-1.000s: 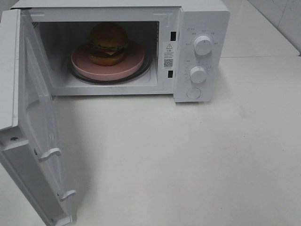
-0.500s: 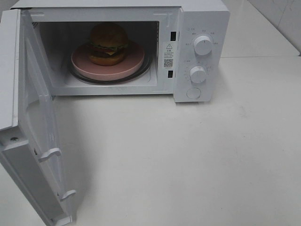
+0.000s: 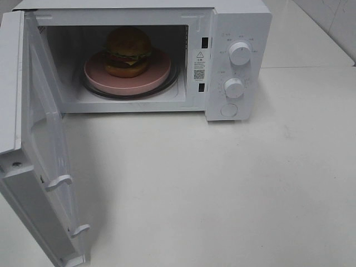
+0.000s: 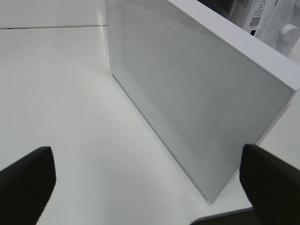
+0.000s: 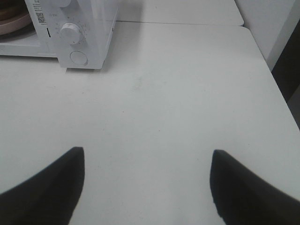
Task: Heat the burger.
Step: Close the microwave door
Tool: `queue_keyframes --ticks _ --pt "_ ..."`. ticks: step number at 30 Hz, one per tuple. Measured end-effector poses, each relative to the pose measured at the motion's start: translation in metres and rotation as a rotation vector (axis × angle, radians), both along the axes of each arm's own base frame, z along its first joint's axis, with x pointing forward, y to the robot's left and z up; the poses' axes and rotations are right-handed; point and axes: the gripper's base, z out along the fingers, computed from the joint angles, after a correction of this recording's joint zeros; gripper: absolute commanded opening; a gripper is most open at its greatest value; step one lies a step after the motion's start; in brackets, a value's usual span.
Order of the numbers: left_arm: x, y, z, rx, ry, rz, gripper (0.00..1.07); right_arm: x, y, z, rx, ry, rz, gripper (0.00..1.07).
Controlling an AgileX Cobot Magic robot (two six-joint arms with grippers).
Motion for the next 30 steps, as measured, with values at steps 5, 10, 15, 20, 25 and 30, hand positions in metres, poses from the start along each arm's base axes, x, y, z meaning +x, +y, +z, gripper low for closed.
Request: queue_keyframes --ticks 5,10,15,20,25,30 --pt "0.000 0.000 0.000 0.000 0.000 0.000 1.00 0.000 0.000 0.000 0.000 0.000 0.000 0.74" --pt "0.000 0.000 0.000 0.000 0.000 0.000 1.00 0.000 0.000 0.000 0.000 0.000 0.000 0.74" --pt "0.000 0.000 0.000 0.000 0.000 0.000 0.99 0.000 0.000 0.000 0.000 0.000 0.000 0.74" --pt "0.002 0.003 0.000 0.026 0.008 0.023 0.90 0.000 0.000 0.000 0.000 0.000 0.000 0.74" --pt "0.011 0.009 0.007 0.077 0.047 0.078 0.74 0.000 0.000 0.000 0.000 0.000 0.000 0.74" --pt "0.039 0.012 0.013 0.117 0.103 0.104 0.47 0.000 0.000 0.000 0.000 0.000 0.000 0.74"
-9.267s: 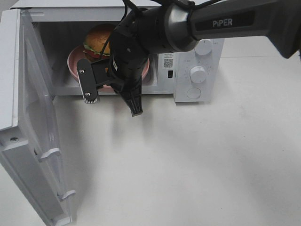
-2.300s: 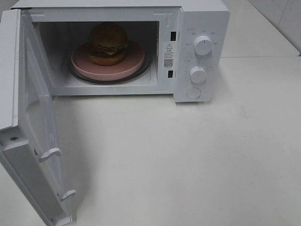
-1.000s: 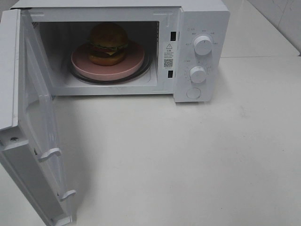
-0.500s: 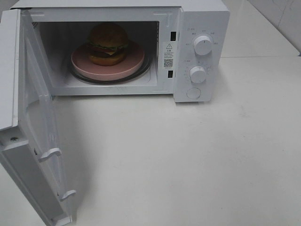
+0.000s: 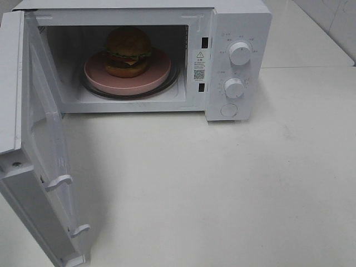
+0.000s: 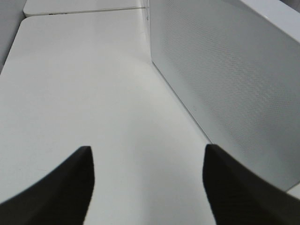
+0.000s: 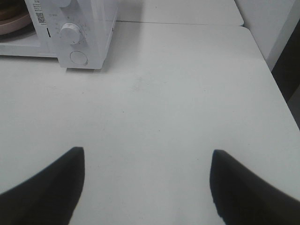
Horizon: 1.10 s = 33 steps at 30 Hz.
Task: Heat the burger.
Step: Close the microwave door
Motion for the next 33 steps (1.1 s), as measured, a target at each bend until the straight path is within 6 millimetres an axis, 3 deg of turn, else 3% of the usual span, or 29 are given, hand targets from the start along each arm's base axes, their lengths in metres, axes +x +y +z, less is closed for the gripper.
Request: queue_keyframes --ticks 1,2,3,5,6,7,16,22,24,33 --pt "0.000 0.000 0.000 0.000 0.000 0.000 0.47 0.000 0.000 0.000 0.000 0.000 0.000 0.74" --pt "0.005 0.000 0.000 0.005 0.013 0.002 0.35 0.000 0.000 0.000 0.000 0.000 0.000 0.74" --pt "0.005 0.000 0.000 0.005 0.013 0.002 0.35 0.000 0.000 0.000 0.000 0.000 0.000 0.74" --pt "0.018 0.002 0.001 0.026 0.032 0.011 0.16 0.000 0.000 0.000 0.000 0.000 0.000 0.74" --pt "0.018 0.002 0.001 0.026 0.032 0.011 0.16 0.000 0.000 0.000 0.000 0.000 0.000 0.74" --pt "0.028 0.002 0.001 0.043 0.043 0.017 0.01 0.000 0.000 0.000 0.000 0.000 0.000 0.74" --pt "0.076 0.001 -0.007 0.046 -0.089 0.022 0.00 0.000 0.000 0.000 0.000 0.000 0.000 0.74" --pt "0.088 0.001 -0.021 0.043 -0.181 0.024 0.00 0.000 0.000 0.000 0.000 0.000 0.000 0.74" --pt "0.097 0.001 -0.034 0.032 -0.277 0.028 0.00 0.000 0.000 0.000 0.000 0.000 0.000 0.74" --pt "0.117 0.000 -0.059 0.026 -0.349 0.029 0.00 0.000 0.000 0.000 0.000 0.000 0.000 0.74"
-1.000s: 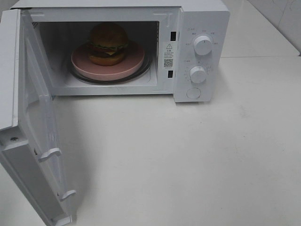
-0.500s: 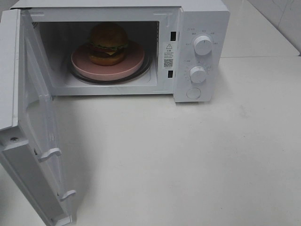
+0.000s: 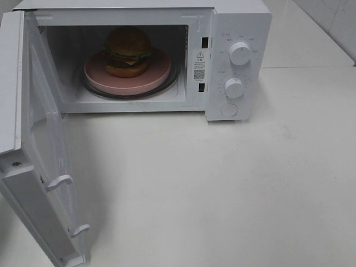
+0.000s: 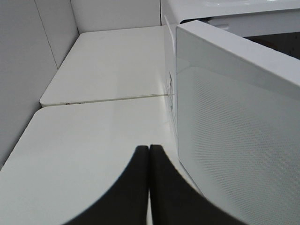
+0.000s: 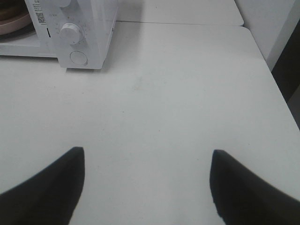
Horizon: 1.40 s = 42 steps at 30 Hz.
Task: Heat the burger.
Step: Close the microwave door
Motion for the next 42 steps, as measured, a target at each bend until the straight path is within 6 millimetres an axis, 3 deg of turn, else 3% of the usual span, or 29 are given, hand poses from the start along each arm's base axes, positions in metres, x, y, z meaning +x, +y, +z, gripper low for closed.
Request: queue_keyframes --ticks 9,22,32,42 --pt "0.028 -0.021 -0.023 -0.016 0.034 -0.141 0.00 0.000 0.000 0.000 0.000 0.000 0.000 0.74" --pt "0.050 -0.038 -0.047 -0.079 0.072 -0.281 0.00 0.000 0.000 0.000 0.000 0.000 0.000 0.74" --pt "0.080 -0.079 -0.056 -0.070 0.123 -0.447 0.00 0.000 0.000 0.000 0.000 0.000 0.000 0.74" --pt "0.103 -0.113 -0.056 -0.092 0.098 -0.454 0.00 0.000 0.000 0.000 0.000 0.000 0.000 0.74"
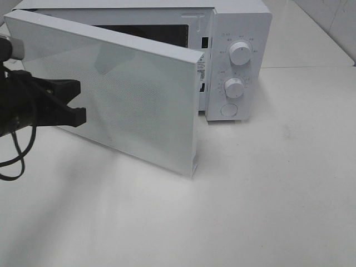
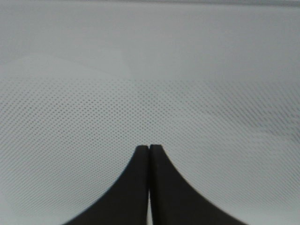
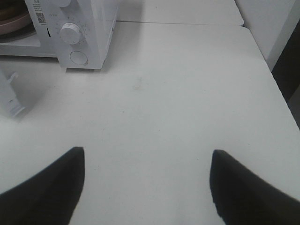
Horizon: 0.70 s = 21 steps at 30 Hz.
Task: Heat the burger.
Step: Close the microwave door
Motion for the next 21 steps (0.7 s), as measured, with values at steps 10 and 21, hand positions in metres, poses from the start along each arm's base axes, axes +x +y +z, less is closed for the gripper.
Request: queue_keyframes --ticks 10,21 --pt "0.023 -0.044 0.002 -0.028 -0.026 -0.032 0.00 0.000 0.000 0.000 0.000 0.000 0.000 0.74" --pt "0.048 -0.092 -0.003 -0.082 -0.031 -0.059 0.00 0.000 0.000 0.000 0.000 0.000 0.000 0.74"
